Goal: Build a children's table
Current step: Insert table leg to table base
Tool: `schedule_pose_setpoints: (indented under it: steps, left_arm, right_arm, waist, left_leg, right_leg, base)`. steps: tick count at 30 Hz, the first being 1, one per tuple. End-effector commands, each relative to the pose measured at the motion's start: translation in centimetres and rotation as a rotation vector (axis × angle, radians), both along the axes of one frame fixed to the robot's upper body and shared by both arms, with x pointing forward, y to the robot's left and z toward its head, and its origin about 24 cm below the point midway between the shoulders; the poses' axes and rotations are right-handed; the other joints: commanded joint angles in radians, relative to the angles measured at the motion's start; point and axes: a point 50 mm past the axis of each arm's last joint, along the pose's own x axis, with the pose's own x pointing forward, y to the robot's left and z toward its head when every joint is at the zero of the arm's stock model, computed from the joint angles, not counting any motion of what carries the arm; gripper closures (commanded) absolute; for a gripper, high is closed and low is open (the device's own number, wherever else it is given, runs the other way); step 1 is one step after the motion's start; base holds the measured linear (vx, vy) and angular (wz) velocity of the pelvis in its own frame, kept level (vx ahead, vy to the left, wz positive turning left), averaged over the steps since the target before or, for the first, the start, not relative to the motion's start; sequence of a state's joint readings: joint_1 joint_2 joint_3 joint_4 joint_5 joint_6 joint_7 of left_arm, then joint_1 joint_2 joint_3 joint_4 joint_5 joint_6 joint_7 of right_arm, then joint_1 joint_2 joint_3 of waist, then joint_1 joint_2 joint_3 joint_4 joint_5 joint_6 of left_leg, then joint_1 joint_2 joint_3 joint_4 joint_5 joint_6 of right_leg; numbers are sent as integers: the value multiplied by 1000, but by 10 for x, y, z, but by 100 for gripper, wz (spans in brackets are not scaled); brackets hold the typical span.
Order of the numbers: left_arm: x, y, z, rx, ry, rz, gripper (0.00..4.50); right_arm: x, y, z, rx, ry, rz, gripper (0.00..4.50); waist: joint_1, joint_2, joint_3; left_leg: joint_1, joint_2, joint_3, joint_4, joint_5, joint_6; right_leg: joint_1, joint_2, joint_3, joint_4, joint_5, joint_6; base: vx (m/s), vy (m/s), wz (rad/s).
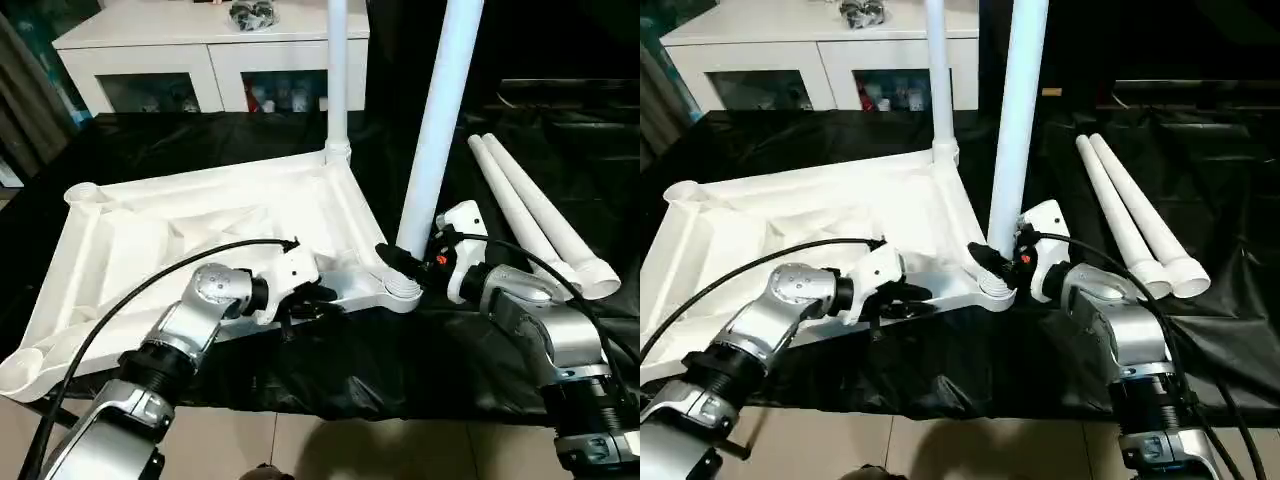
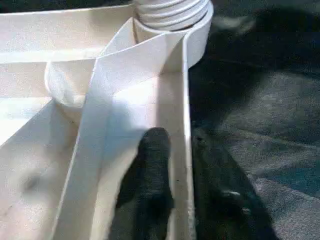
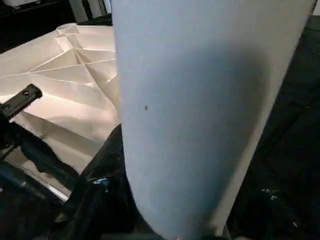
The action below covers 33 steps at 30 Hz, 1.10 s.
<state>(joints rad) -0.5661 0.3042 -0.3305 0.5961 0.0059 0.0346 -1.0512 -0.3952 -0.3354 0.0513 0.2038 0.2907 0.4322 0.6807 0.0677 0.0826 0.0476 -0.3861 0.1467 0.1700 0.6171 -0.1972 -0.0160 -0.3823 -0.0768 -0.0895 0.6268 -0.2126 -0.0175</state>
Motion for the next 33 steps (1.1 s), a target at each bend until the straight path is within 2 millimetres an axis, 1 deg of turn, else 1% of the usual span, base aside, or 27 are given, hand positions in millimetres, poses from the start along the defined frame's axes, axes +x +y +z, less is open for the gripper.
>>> schedule_pose_setpoints:
  steps: [1, 2, 3, 4, 5, 7, 8, 9, 10, 14, 15, 17, 19, 21, 22, 23, 24, 25, 27, 29, 30, 31, 32, 33]
  left_arm:
    - [3, 5, -2, 2, 25, 29, 390]
    - [3, 4, -2, -9, 40, 17, 417]
    - [2, 4, -4, -2, 55, 8, 419]
    - [2, 4, -4, 2, 61, 5, 419]
    - [2, 5, -5, 8, 69, -1, 417]
    - [0, 6, -8, 20, 81, -14, 438]
    - [-1, 6, -9, 29, 83, -20, 438]
    - [-2, 7, -11, 41, 82, -24, 449]
    - [-2, 8, -12, 50, 81, -27, 450]
    - [-3, 8, -13, 35, 93, -26, 450]
    - [-2, 8, -12, 28, 96, -26, 450]
    - [-2, 8, -12, 21, 96, -28, 450]
    - [-2, 8, -9, 6, 93, -36, 450]
    - [-2, 8, -7, 4, 81, -38, 450]
    - [-2, 7, -7, 2, 77, -39, 450]
    - [-2, 7, -6, -4, 77, -33, 450]
    - [-1, 7, -5, -11, 75, -27, 450]
    - [-1, 7, -5, -17, 74, -20, 450]
    - [-1, 7, -5, -24, 73, -12, 450]
    - [0, 8, -6, -24, 72, 11, 450]
    - [0, 8, -6, -23, 71, 13, 450]
    - [0, 8, -6, -22, 68, 16, 450]
    - [0, 9, -6, -23, 68, 21, 450]
    - [1, 9, -6, -25, 68, 26, 450]
  right_arm:
    - [0, 3, -5, -17, 19, 11, 258]
    - [0, 3, -5, -18, 18, 12, 258]
    - [1, 4, -5, -20, 17, 14, 258]
    - [1, 4, -5, -20, 16, 15, 258]
    - [1, 4, -5, -21, 16, 16, 258]
    - [1, 5, -4, -23, 14, 18, 258]
    - [2, 5, -4, -25, 13, 20, 258]
    - [2, 5, -4, -26, 12, 21, 258]
    - [2, 5, -4, -26, 12, 21, 258]
    - [3, 6, -4, -21, 16, 34, 258]
    - [3, 6, -5, -17, 20, 42, 258]
    - [3, 7, -5, -12, 26, 51, 258]
    - [3, 7, -7, 5, 40, 62, 258]
    - [3, 5, -9, 28, 48, 44, 258]
    - [4, 4, -10, 37, 51, 36, 258]
    - [4, 2, -10, 51, 56, 28, 258]
    - [3, 0, -12, 64, 59, 19, 258]
    - [1, -3, -14, 76, 64, 6, 258]
    - [-3, -11, -21, 91, 77, -26, 258]
    - [-11, -19, -31, 119, 89, -62, 258]
    - [-13, -21, -32, 127, 91, -70, 258]
    - [-16, -24, -36, 146, 96, -89, 259]
    - [-19, -26, -39, 159, 98, -102, 259]
    - [-21, -27, -42, 166, 99, -111, 259]
  waist:
    - [3, -19, -57]
    - [3, -19, -57]
    - [3, -18, -58]
    - [3, -15, -57]
    - [2, -17, -58]
    - [-1, -18, -58]
    - [-2, -17, -57]
    - [-2, -17, -58]
    - [-3, -21, -57]
    - [-3, -21, -55]
    - [-4, -23, -54]
    - [-4, -22, -55]
    - [-4, -23, -56]
    - [-4, -24, -56]
    - [-4, -23, -56]
    - [-4, -25, -56]
    - [-4, -24, -56]
    - [-4, -26, -55]
    - [-3, -23, -56]
    - [0, -24, -57]
    - [0, -25, -58]
    - [0, -23, -58]
    - [2, -18, -59]
    - [3, -23, -59]
  left_leg:
    - [12, 89, -36, -86, -209, 33]
    - [12, 90, -37, -86, -209, 33]
    - [12, 89, -36, -86, -209, 33]
    - [13, 90, -37, -86, -210, 32]
    - [12, 91, -37, -87, -205, 34]
    - [11, 91, -37, -87, -205, 35]
    - [11, 91, -37, -87, -206, 36]
    - [11, 90, -37, -86, -204, 38]
    - [11, 90, -36, -87, -206, 40]
    - [12, 91, -36, -88, -217, 37]
    - [12, 90, -36, -88, -220, 36]
    - [11, 91, -36, -87, -215, 37]
    - [11, 92, -36, -88, -207, 40]
    - [11, 92, -35, -87, -205, 43]
    - [11, 92, -36, -87, -205, 44]
    - [12, 93, -35, -88, -204, 45]
    - [12, 93, -36, -88, -204, 45]
    - [11, 93, -35, -88, -205, 45]
    - [12, 94, -35, -88, -204, 46]
    - [11, 94, -35, -88, -200, 49]
    - [11, 94, -35, -88, -193, 53]
    - [11, 93, -34, -88, -184, 60]
    - [10, 92, -34, -87, -180, 62]
    - [11, 92, -33, -87, -178, 68]
  right_leg:
    - [40, -103, 69, -90, -215, -207]
    - [41, -104, 69, -91, -214, -207]
    - [41, -104, 69, -90, -212, -209]
    - [40, -105, 70, -90, -212, -210]
    - [41, -104, 69, -90, -204, -210]
    - [42, -104, 69, -87, -187, -216]
    - [42, -104, 69, -88, -187, -218]
    - [42, -105, 69, -88, -188, -219]
    - [43, -105, 69, -90, -195, -217]
    - [40, -105, 70, -93, -236, -211]
    - [41, -105, 70, -94, -243, -209]
    - [41, -106, 70, -94, -243, -211]
    - [41, -105, 70, -91, -227, -212]
    - [40, -105, 70, -91, -218, -216]
    - [41, -107, 70, -90, -215, -219]
    - [40, -105, 70, -90, -214, -219]
    - [40, -106, 70, -90, -213, -221]
    - [40, -106, 70, -91, -215, -221]
    - [40, -107, 71, -91, -212, -222]
    - [42, -109, 71, -91, -198, -220]
    - [42, -108, 70, -90, -190, -220]
    - [42, -107, 70, -91, -178, -220]
    - [43, -108, 69, -89, -171, -222]
    - [42, -108, 69, -92, -168, -220]
  base:
    - [0, 0, 0]
    - [0, 0, 0]
    - [0, 0, 0]
    - [0, 0, 0]
    - [0, 0, 0]
    - [0, 0, 0]
    - [0, 0, 0]
    - [0, 0, 0]
    - [0, 0, 0]
    - [0, 0, 0]
    - [0, 0, 0]
    - [0, 0, 0]
    - [0, 0, 0]
    - [0, 0, 0]
    - [0, 0, 0]
    - [0, 0, 0]
    - [0, 0, 0]
    - [0, 0, 0]
    - [0, 0, 0]
    - [0, 0, 0]
    - [0, 0, 0]
    - [0, 0, 0]
    - [0, 0, 0]
    - [0, 0, 0]
